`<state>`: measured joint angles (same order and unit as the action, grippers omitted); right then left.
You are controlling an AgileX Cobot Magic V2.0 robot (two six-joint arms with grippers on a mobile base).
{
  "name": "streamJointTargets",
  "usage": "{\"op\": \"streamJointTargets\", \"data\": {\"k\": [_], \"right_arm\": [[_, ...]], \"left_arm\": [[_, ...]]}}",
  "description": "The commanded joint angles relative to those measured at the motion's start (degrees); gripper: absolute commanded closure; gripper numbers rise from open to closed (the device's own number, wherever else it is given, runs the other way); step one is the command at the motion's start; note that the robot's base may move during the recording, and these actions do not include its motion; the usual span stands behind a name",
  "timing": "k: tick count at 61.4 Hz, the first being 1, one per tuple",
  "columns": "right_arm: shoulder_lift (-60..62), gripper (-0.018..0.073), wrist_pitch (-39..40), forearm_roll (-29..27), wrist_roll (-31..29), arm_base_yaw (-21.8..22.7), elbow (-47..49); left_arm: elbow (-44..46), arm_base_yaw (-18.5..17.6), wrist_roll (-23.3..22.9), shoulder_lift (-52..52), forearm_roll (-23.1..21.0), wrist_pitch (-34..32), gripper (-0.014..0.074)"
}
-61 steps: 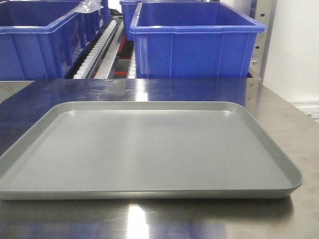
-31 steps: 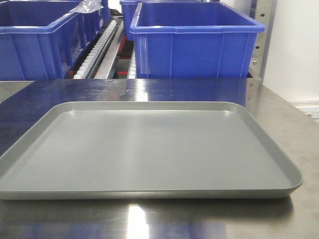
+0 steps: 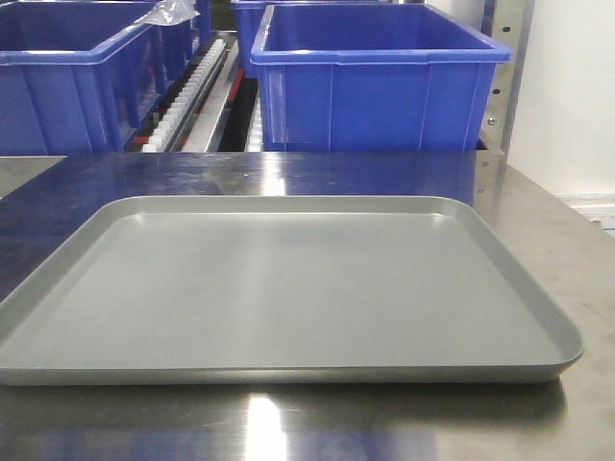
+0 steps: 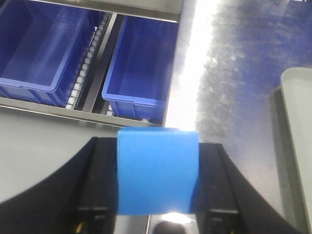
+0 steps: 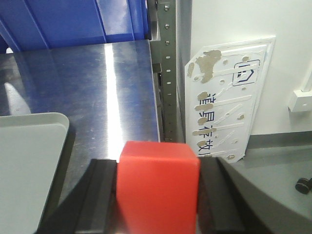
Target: Sort and place red and blue blocks on shelf
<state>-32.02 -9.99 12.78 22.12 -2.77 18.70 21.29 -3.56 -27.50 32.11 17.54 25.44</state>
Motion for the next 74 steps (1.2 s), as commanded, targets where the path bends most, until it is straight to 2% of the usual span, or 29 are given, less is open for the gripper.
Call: {"op": "streamJointTargets", "data": {"k": [1, 18, 41, 74], "right_arm": [[0.13, 0.0512, 4.99, 1.02, -0.32, 0.27, 1.65], [0.13, 0.0512, 4.99, 1.02, -0.32, 0.27, 1.65], [0.13, 0.0512, 4.99, 1.02, -0.32, 0.27, 1.65], [0.13, 0.0512, 4.99, 1.02, -0.32, 0.27, 1.65]], "left_arm": [[0.93, 0.06, -0.02, -0.10, 0.87, -5.49, 0.0473], [-1.26, 0.06, -0.02, -0.10, 2.01, -8.12, 0.0473], [-1.26, 0.06, -0.02, -0.10, 4.57, -7.71, 0.0473], [-1.26, 0.06, -0.02, -0.10, 4.61, -7.62, 0.0473]]}}
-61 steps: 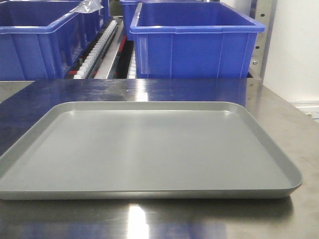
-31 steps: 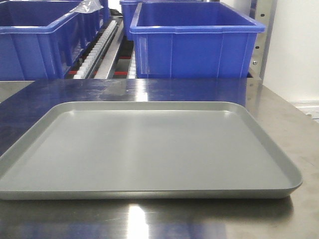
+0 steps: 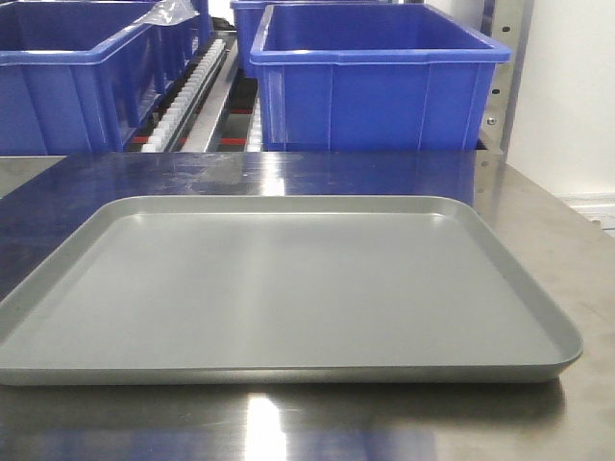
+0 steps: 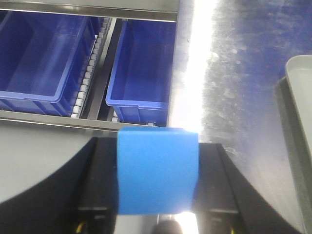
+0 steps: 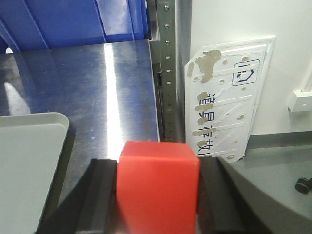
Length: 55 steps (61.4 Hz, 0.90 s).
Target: Sort and place red and blue blocks on shelf
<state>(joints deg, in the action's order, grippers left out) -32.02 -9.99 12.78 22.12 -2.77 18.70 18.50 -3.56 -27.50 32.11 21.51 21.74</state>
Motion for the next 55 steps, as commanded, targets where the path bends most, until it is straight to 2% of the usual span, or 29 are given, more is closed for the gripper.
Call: {"op": "streamJointTargets", "data": {"k": [1, 55], "right_arm": [[0.13, 0.0512, 4.99, 1.02, -0.32, 0.27, 1.65], [0.13, 0.0512, 4.99, 1.02, -0.32, 0.27, 1.65]], "left_arm": [[1.53, 0.06, -0.02, -0.10, 0.65, -3.91, 0.0473], [1.53, 0.06, -0.02, -0.10, 0.65, -3.91, 0.0473]]}}
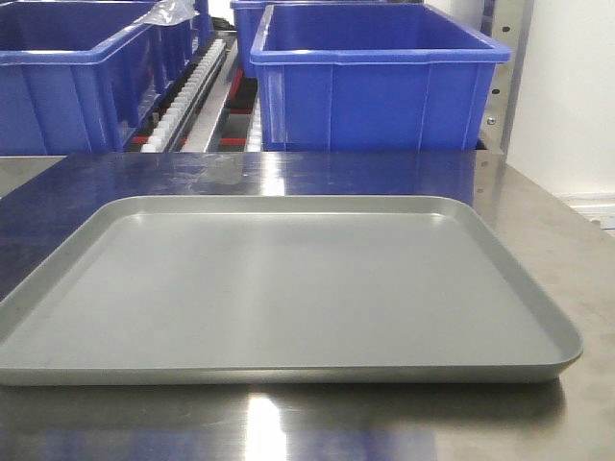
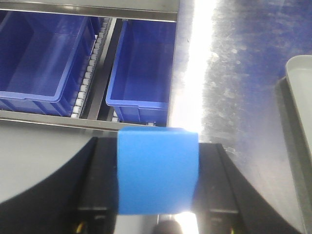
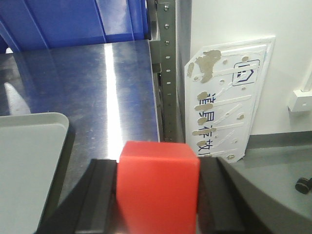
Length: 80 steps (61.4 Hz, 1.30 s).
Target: Sort and place red and blue blocks on shelf
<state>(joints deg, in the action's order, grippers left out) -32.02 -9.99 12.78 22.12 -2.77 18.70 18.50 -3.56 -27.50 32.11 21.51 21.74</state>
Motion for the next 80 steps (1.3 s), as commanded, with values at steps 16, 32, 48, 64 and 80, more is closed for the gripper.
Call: {"op": "streamJointTargets", "data": {"k": [16, 32, 48, 64, 80], "right_arm": [[0.13, 0.0512, 4.99, 1.02, -0.32, 0.27, 1.65], [0.13, 0.0512, 4.99, 1.02, -0.32, 0.27, 1.65], [0.13, 0.0512, 4.99, 1.02, -0.32, 0.27, 1.65], [0.13, 0.0512, 4.99, 1.02, -0.32, 0.27, 1.65], [0.13, 0.0512, 4.99, 1.02, -0.32, 0.27, 1.65]], "left_arm": [[1.53, 0.06, -0.02, -0.10, 0.65, -3.91, 0.0473], [1.53, 0.06, -0.02, -0.10, 0.65, -3.91, 0.0473], [1.53, 0.06, -0.02, -0.10, 0.65, -3.91, 0.0473], [1.53, 0.06, -0.02, -0.10, 0.65, -3.91, 0.0473], [1.53, 0.06, -0.02, -0.10, 0.65, -3.91, 0.0473]]}}
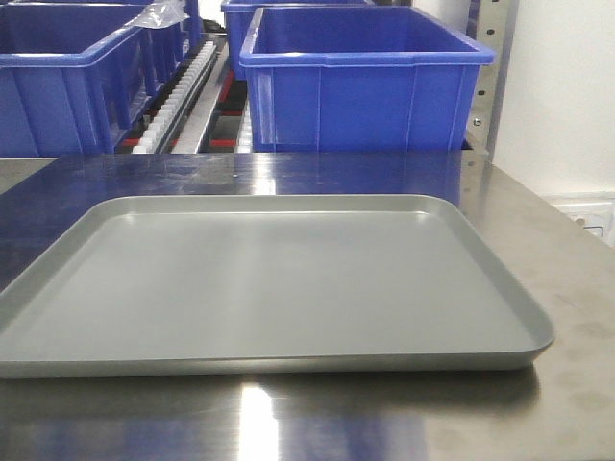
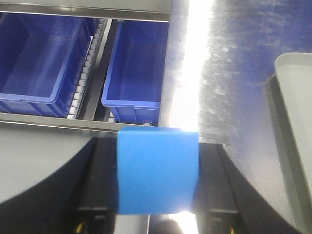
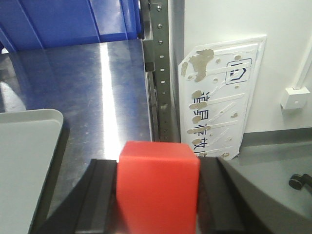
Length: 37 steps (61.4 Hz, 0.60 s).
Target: Sort and place red and blue blocks on shelf
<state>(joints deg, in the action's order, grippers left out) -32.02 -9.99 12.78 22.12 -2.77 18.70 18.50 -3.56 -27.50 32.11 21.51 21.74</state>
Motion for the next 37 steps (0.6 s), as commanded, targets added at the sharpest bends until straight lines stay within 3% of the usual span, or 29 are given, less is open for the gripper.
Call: {"op": "streamJointTargets", "data": {"k": [1, 37], "right_arm": [[0.13, 0.0512, 4.99, 1.02, -0.32, 0.27, 1.65], [0.13, 0.0512, 4.99, 1.02, -0.32, 0.27, 1.65]], "left_arm": [[1.53, 0.06, -0.02, -0.10, 0.65, -3.91, 0.0473], [1.53, 0.06, -0.02, -0.10, 0.65, -3.91, 0.0473]]}}
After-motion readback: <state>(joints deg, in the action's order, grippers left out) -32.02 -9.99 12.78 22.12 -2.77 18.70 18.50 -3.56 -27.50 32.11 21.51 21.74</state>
